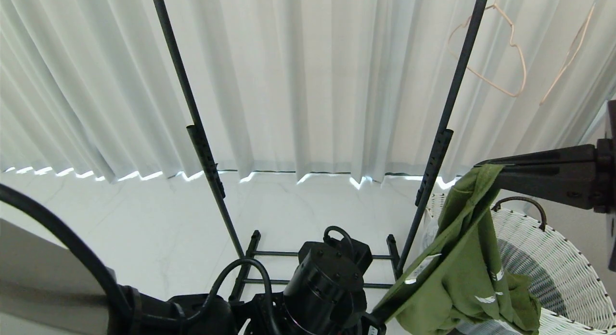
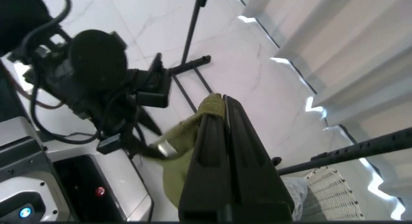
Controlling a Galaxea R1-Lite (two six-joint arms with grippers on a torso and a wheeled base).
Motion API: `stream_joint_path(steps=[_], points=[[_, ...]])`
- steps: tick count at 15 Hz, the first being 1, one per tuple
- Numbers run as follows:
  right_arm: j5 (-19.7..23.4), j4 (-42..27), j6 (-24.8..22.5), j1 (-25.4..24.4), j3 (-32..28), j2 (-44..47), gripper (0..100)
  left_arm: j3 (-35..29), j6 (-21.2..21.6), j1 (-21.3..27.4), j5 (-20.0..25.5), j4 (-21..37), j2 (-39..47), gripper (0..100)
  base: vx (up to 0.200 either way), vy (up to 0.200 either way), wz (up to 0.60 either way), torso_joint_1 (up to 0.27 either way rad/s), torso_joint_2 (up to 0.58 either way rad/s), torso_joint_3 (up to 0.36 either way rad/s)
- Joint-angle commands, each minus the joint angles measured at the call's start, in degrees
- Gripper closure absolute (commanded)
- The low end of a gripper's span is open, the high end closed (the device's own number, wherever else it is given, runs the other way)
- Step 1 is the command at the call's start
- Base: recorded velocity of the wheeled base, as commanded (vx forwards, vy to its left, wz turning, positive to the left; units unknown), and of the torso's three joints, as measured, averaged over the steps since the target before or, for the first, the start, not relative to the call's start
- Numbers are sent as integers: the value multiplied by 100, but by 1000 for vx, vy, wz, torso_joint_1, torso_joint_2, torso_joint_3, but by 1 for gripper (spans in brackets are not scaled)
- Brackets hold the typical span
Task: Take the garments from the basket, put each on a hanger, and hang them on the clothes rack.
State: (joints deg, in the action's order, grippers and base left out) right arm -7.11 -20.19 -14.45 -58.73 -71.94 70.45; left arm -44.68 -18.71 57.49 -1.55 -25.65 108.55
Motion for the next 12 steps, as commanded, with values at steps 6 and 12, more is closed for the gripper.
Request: stream_joint_path(steps=[6, 12], points=[[-326, 50, 12, 117, 75, -102, 100, 56, 1151, 342, -267, 2046, -3771, 100, 0, 0, 0, 0, 0, 0], [-1293, 147, 21, 169, 118, 30, 100, -1245, 1361, 104, -1234, 3936, -4693, 100, 0, 0, 0, 0, 0, 0]])
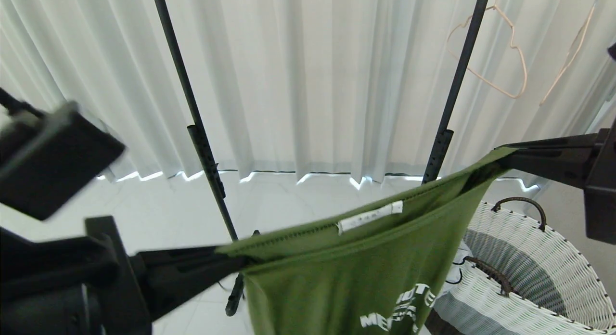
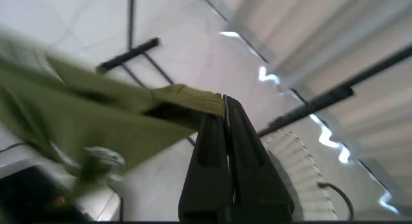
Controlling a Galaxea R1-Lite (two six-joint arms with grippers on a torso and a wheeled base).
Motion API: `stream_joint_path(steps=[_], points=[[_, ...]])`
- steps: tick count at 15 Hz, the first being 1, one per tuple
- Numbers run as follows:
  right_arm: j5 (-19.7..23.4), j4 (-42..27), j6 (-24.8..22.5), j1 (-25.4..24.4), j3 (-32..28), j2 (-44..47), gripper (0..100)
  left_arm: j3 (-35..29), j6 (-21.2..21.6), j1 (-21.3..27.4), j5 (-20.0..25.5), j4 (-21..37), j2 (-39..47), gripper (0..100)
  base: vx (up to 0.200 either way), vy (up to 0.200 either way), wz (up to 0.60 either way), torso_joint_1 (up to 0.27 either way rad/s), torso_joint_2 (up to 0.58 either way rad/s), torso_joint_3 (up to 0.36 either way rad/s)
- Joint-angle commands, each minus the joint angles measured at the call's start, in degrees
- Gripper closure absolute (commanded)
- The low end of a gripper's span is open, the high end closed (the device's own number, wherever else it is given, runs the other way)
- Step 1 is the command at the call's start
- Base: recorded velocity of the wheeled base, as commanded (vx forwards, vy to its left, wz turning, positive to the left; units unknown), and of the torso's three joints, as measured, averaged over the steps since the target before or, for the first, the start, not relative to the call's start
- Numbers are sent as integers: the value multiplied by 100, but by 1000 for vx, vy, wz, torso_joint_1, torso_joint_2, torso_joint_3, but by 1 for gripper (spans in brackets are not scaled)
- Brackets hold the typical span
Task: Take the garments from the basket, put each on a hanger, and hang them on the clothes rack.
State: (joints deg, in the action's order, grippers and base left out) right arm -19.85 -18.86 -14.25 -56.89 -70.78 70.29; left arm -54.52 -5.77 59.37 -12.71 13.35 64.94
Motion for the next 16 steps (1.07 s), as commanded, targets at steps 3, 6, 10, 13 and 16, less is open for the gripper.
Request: stream_joint_path(steps=[3, 6, 10, 13, 16], points=[[-72, 383, 1, -15, 11, 11, 100, -1184, 383, -101, -1286, 36, 274, 100, 0, 0, 0, 0, 0, 0], [-72, 981, 1, 20, 3, 11, 100, -2063, 656, -101, -1963, 45, 696, 100, 0, 0, 0, 0, 0, 0], [-63, 1411, 10, 214, -261, 46, 100, -2230, 1218, 40, -2016, 27, 660, 100, 0, 0, 0, 0, 0, 0], [-72, 1367, 10, 223, -340, -77, 100, -2125, 1236, 383, -2077, 1, 564, 100, 0, 0, 0, 0, 0, 0], [-98, 849, 10, 266, -577, -305, 100, -2072, 1236, 550, -2191, -8, 687, 100, 0, 0, 0, 0, 0, 0]])
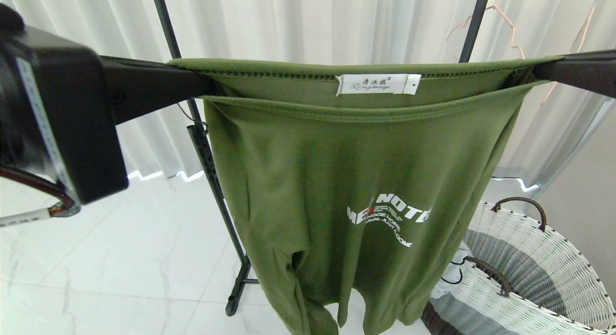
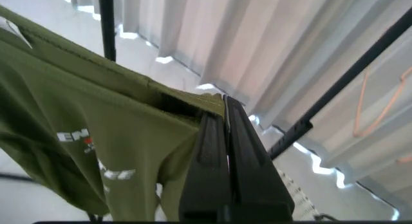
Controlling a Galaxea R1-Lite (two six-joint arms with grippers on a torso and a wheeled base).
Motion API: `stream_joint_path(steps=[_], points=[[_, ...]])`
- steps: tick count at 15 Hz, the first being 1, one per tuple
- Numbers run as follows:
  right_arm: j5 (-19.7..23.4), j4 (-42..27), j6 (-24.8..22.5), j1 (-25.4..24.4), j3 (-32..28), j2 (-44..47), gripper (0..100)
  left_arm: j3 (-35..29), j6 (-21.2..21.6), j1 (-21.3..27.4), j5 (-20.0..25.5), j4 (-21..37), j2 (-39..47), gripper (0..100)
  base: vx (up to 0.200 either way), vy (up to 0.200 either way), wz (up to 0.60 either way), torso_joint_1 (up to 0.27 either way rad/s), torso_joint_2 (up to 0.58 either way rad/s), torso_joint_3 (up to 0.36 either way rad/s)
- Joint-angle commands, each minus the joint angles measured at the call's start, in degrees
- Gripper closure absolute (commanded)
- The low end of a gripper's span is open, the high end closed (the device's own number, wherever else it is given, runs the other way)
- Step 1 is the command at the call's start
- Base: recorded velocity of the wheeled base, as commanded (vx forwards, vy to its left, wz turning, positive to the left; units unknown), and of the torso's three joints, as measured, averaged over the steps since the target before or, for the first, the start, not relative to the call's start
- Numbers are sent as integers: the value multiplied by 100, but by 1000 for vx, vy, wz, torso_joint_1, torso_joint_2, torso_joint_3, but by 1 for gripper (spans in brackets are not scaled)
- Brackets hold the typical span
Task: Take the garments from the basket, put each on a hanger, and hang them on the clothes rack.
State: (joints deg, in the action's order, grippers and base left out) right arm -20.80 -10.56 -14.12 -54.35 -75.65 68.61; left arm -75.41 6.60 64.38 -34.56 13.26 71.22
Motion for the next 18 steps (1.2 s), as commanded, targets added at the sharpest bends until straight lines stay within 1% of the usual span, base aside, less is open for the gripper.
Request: stream_joint_path(steps=[1, 3, 4, 5, 6, 8, 10, 14, 16, 17, 18], points=[[5, -781, 14, 3, -477, -295, 100, 9, -9, 13, -42, -131, 208, 100, 0, 0, 0, 0, 0, 0], [76, -1748, 111, -94, -828, -542, 100, -88, 35, -136, -60, -641, 498, 100, 0, 0, 0, 0, 0, 0], [137, -2038, 190, -305, -810, -700, 100, -176, 88, -162, -156, -808, 639, 100, 0, 0, 0, 0, 0, 0], [181, -2275, 313, -647, -740, -832, 100, -246, 105, -162, -227, -861, 736, 100, 0, 0, 0, 0, 0, 0], [199, -2539, 506, -1148, -635, -955, 100, -316, 105, -162, -227, -861, 788, 100, 0, 0, 0, 0, 0, 0], [199, -2644, 770, -2045, -301, -1060, 100, -439, 105, -162, -235, -861, 894, 100, 0, 0, 0, 0, 0, 0], [190, -2636, 779, -2344, -99, -1034, 100, -466, 88, -154, -227, -861, 964, 100, 0, 0, 0, 0, 0, 0], [172, -2636, 761, -2344, -81, -1016, 100, -431, 70, -154, -244, -861, 920, 100, 0, 0, 0, 0, 0, 0], [129, -2644, 761, -2291, -81, -999, 100, -413, 70, -145, -271, -746, 771, 100, 0, 0, 0, 0, 0, 0], [102, -2644, 761, -2142, -81, -972, 100, -413, 52, -145, -271, -500, 648, 100, 0, 0, 0, 0, 0, 0], [5, -2636, 761, -1878, -90, -928, 100, -413, 52, -127, -271, -210, 490, 100, 0, 0, 0, 0, 0, 0]])
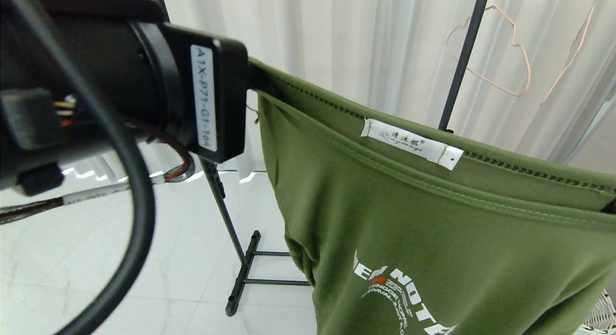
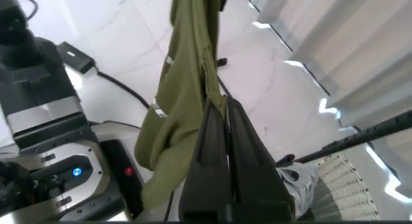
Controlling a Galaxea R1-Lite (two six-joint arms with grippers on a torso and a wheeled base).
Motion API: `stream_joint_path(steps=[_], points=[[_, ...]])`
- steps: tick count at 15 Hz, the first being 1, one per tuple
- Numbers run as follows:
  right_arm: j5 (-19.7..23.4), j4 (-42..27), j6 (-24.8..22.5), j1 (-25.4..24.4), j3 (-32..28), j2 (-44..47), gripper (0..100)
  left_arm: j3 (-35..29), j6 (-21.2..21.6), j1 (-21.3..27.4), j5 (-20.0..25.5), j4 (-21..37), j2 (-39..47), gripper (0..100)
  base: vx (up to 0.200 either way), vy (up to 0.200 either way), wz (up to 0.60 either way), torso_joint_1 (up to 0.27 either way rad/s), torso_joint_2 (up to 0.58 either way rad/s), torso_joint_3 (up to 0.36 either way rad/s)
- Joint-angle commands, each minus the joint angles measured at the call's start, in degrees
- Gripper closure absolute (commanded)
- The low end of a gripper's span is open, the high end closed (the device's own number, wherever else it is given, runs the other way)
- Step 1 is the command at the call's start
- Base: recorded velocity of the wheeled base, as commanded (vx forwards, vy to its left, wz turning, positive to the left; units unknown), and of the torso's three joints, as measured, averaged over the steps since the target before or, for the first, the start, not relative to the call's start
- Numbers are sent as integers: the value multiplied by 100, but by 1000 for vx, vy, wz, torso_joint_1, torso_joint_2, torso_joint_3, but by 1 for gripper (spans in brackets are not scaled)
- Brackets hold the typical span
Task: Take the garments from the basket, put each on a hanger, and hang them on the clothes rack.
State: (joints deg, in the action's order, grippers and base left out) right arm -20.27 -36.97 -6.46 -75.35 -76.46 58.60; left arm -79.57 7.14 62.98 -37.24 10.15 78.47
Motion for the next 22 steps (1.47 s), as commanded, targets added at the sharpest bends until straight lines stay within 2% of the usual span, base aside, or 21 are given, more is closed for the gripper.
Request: stream_joint_path(steps=[1, 5, 7, 9, 11, 13, 14, 19, 21, 22], points=[[-223, 50, -13, 521, -36, 187, 100, 3, -11, 57, -2, 444, -455, 100, 0, 0, 0, 0, 0, 0], [-372, 1228, -31, 1066, 8, 723, 100, 187, -310, 637, 6, 1692, -1211, 100, 0, 0, 0, 0, 0, 0], [-372, 2010, -136, 1084, 8, 1066, 100, 539, -319, 1393, -2, 1788, -1484, 100, 0, 0, 0, 0, 0, 0], [-355, 2634, -312, 1084, -18, 1347, 100, 600, -292, 2078, -2, 1788, -1510, 100, 0, 0, 0, 0, 0, 0], [-319, 2977, -479, 1084, -62, 1514, 100, 600, -249, 2588, -37, 1788, -1501, 100, 0, 0, 0, 0, 0, 0], [-319, 3065, -558, 1066, -97, 1549, 100, 609, -143, 2808, -301, 1788, -1475, 100, 0, 0, 0, 0, 0, 0], [-355, 3065, -576, 1066, -80, 1532, 100, 627, -108, 3001, -574, 1788, -1475, 100, 0, 0, 0, 0, 0, 0], [-469, 2950, -576, 1066, -9, 1391, 100, 829, -99, 2984, -855, 1788, -1510, 100, 0, 0, 0, 0, 0, 0], [-636, 2036, -567, 1110, 96, 1039, 100, 1022, -108, 2439, -1242, 1788, -1449, 100, 0, 0, 0, 0, 0, 0], [-671, 1799, -567, 1110, 87, 934, 100, 996, -117, 2122, -1250, 1744, -1378, 100, 0, 0, 0, 0, 0, 0]])
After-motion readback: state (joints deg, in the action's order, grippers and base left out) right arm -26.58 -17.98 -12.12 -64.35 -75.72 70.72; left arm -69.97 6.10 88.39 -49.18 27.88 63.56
